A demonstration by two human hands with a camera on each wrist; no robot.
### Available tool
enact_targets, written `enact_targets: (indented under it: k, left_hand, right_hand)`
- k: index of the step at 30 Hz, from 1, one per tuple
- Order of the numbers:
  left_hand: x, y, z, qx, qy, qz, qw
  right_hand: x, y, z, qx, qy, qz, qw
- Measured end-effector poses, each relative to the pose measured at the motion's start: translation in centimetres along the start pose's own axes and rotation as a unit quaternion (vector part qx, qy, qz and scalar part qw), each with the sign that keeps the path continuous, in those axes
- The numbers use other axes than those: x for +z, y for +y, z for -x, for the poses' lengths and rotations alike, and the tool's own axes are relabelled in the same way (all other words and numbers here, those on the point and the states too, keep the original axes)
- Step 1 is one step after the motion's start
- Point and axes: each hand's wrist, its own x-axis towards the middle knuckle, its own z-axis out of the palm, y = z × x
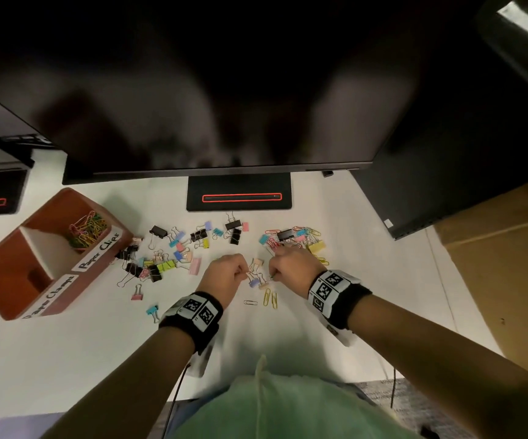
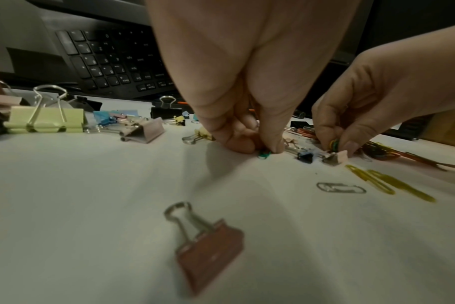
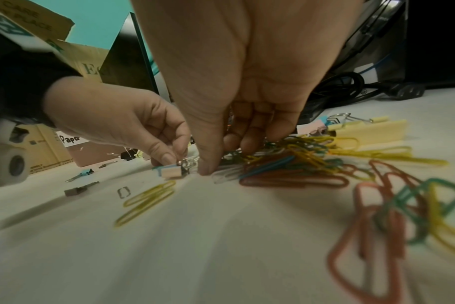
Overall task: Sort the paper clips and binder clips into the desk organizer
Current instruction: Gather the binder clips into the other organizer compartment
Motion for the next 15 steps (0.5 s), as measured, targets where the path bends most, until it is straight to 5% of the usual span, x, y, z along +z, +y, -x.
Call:
enact_targets:
  k: [15]
  left_hand:
    - [-0.1,-1.4,1.4,-0.027,0.005,-0.044,0.999]
  right_hand:
    - [0.0,-0.4,0.3,-0.009,0.003,0.049,0.999]
